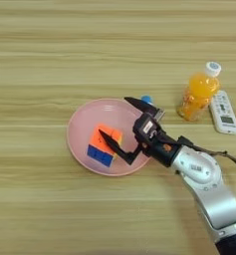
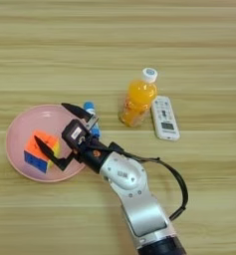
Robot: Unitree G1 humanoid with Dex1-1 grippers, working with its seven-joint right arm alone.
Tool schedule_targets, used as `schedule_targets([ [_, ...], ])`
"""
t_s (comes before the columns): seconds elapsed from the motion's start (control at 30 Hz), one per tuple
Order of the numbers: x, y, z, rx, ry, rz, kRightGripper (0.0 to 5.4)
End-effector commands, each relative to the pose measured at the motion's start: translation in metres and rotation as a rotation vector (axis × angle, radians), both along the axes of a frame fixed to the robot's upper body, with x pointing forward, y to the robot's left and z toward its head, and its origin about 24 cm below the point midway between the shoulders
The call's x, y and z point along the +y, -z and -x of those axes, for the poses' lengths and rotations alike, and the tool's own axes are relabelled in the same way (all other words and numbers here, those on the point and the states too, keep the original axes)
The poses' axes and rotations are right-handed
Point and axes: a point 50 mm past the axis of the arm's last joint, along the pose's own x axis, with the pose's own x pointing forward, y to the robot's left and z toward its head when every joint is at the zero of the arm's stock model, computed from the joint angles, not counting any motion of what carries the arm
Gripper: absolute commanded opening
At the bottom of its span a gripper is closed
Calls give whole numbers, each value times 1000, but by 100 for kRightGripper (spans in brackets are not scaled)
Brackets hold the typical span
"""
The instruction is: Move the objects on the table
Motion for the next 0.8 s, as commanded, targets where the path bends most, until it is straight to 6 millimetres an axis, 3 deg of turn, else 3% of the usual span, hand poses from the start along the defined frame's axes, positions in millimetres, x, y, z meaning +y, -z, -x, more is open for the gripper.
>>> schedule_targets([
  [0.03,2,-25,-9,-110,-9,-2,535],
  [0.6,-9,-44,-23,-137,135,-105,535],
  [0.8,-10,-37,-23,-122,136,-67,535],
])
